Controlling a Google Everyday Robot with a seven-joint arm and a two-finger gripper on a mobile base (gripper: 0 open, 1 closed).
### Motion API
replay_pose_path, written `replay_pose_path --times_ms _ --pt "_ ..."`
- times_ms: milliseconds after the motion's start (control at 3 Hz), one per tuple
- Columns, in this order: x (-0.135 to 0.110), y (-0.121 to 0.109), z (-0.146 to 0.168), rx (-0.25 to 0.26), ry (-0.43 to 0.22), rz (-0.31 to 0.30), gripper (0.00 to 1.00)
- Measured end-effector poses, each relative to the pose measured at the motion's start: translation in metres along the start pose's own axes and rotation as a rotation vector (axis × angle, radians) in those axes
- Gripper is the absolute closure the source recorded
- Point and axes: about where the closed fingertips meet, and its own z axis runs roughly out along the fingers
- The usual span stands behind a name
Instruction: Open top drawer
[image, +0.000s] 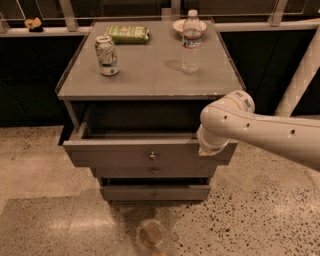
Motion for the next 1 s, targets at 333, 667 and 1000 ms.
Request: replay_pose_path --times_ms 333,667,1000 --pt "0.000 0.000 0.000 0.000 0.000 0.000 1.00" --pt "-0.001 0.013 0.004 -0.002 0.005 -0.037 1.00" --pt "-0.001 0.012 0.001 -0.002 0.005 -0.037 1.00"
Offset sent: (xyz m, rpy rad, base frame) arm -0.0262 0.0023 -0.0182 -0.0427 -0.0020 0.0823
